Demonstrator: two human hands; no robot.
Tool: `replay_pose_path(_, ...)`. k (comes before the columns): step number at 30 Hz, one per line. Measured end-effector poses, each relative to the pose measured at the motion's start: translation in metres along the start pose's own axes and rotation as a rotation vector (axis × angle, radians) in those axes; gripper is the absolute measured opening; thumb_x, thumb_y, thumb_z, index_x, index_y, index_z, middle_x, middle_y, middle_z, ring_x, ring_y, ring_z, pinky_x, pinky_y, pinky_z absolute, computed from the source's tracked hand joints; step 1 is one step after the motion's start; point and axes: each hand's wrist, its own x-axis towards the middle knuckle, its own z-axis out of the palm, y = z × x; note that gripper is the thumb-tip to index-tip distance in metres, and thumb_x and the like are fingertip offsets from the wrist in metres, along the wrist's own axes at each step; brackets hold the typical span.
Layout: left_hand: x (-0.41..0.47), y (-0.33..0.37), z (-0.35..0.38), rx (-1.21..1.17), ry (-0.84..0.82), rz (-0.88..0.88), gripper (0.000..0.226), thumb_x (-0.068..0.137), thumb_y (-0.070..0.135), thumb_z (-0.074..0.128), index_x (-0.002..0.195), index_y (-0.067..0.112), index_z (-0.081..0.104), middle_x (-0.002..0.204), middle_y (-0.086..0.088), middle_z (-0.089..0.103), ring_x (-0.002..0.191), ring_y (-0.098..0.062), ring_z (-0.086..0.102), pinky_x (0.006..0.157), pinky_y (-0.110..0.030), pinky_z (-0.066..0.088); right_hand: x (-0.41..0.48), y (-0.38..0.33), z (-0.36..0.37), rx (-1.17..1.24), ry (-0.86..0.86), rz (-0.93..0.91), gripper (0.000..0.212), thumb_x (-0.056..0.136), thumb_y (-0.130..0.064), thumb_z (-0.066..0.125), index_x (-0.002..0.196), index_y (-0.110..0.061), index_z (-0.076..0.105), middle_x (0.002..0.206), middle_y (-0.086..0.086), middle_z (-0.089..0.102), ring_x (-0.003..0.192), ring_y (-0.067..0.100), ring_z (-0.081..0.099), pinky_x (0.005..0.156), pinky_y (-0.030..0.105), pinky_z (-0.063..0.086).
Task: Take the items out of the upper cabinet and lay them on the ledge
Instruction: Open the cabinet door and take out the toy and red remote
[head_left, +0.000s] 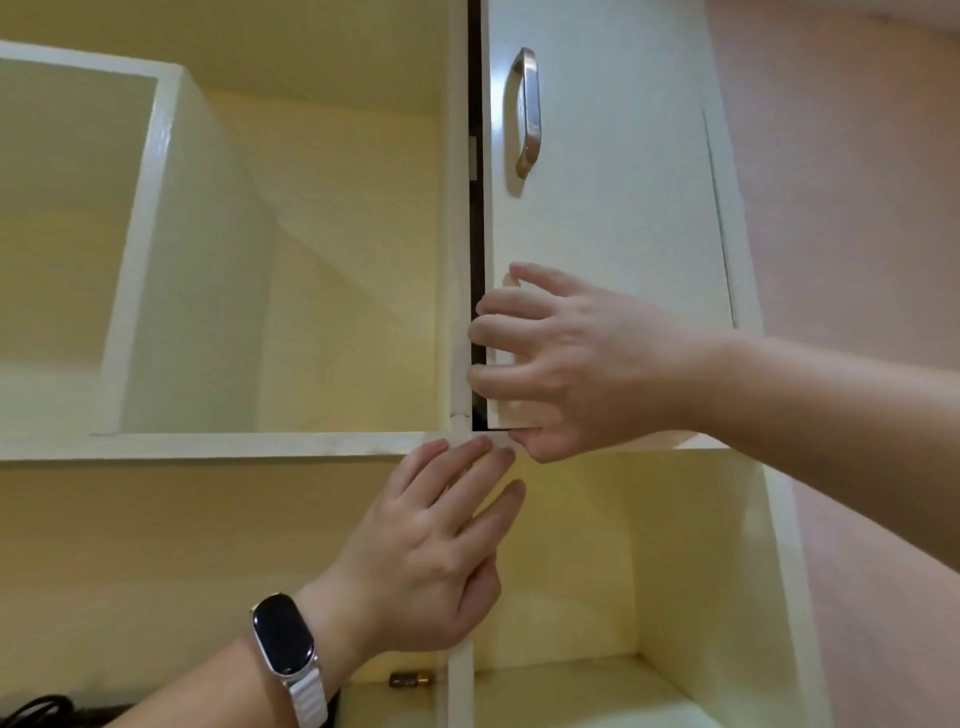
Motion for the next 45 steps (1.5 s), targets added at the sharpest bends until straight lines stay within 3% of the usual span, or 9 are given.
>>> replay_pose_path(8,0.001,0.001,-0.008,0.043,-0.095,-0.018,0.047,0.077,0.028,0.056,0.121,0.015,0.066,0.132,-0.011,0.060,0.127,-0.032,0.050,0.106,-0.048,0.037,-0.022,0.003,-0.040,-0.023,0.025,0.018,0.036,0.083,-0.048,0.050,0.096,-0.018,0.063,0.110,0.009,0.059,0.114,0.033,0.050,0.114,0.050,0.026)
replay_pose_path(15,0.028,0.007,-0.020,0.053,-0.083,-0.014,0.043,0.075,0.026,0.063,0.116,0.012,0.068,0.122,-0.012,0.065,0.109,-0.033,0.061,0.086,-0.045,0.049,-0.070,0.009,-0.083,-0.022,0.123,0.074,0.035,0.081,-0.042,0.060,0.098,-0.013,0.067,0.109,0.016,0.062,0.110,0.041,0.054,0.106,0.053,0.038)
replay_pose_path(20,0.053,0.023,-0.011,0.049,-0.163,0.130,0.046,0.077,0.027,0.059,0.122,0.014,0.064,0.132,-0.012,0.060,0.122,-0.032,0.055,0.102,-0.044,0.038,-0.116,0.019,-0.115,-0.081,0.160,0.141,0.033,0.080,-0.039,0.062,0.087,-0.008,0.067,0.102,0.020,0.064,0.105,0.044,0.058,0.101,0.051,0.043)
replay_pose_path(24,0.069,0.029,0.000,0.028,-0.191,0.153,0.047,0.074,0.025,0.059,0.118,0.013,0.067,0.132,-0.014,0.060,0.123,-0.034,0.055,0.104,-0.044,0.035,-0.173,0.023,-0.125,-0.152,0.152,0.275,0.027,0.079,-0.030,0.062,0.079,-0.003,0.064,0.095,0.020,0.065,0.104,0.047,0.058,0.098,0.050,0.045)
replay_pose_path(34,0.071,0.030,0.010,-0.005,-0.176,0.159,0.045,0.079,0.026,0.047,0.115,0.009,0.070,0.134,-0.016,0.059,0.125,-0.035,0.054,0.104,-0.048,0.036,-0.265,0.031,-0.116,-0.255,-0.007,0.457,0.022,0.087,-0.028,0.057,0.092,-0.008,0.067,0.112,0.017,0.067,0.119,0.046,0.054,0.098,0.051,0.046)
replay_pose_path(37,0.070,0.031,0.011,-0.020,-0.215,0.144,0.045,0.079,0.026,0.048,0.116,0.010,0.069,0.136,-0.015,0.057,0.126,-0.035,0.053,0.103,-0.049,0.037,-0.258,0.024,-0.114,-0.299,0.011,0.512,0.020,0.086,-0.025,0.054,0.087,-0.009,0.066,0.109,0.016,0.067,0.117,0.043,0.056,0.102,0.052,0.042)
replay_pose_path(41,0.071,0.031,0.007,-0.033,-0.243,0.137,0.044,0.078,0.025,0.051,0.117,0.011,0.068,0.136,-0.015,0.057,0.126,-0.035,0.053,0.104,-0.047,0.037,-0.225,0.005,-0.112,-0.325,-0.014,0.565,0.020,0.084,-0.024,0.049,0.078,-0.009,0.061,0.093,0.014,0.065,0.097,0.037,0.061,0.105,0.054,0.038)
replay_pose_path(45,0.073,0.033,0.002,-0.154,-0.221,0.058,0.047,0.078,0.024,0.057,0.122,0.009,0.065,0.133,-0.014,0.058,0.122,-0.033,0.055,0.101,-0.046,0.042,-0.185,-0.017,-0.103,-0.099,0.007,0.539,0.020,0.081,-0.023,0.051,0.078,-0.006,0.061,0.092,0.015,0.064,0.089,0.038,0.060,0.087,0.047,0.049)
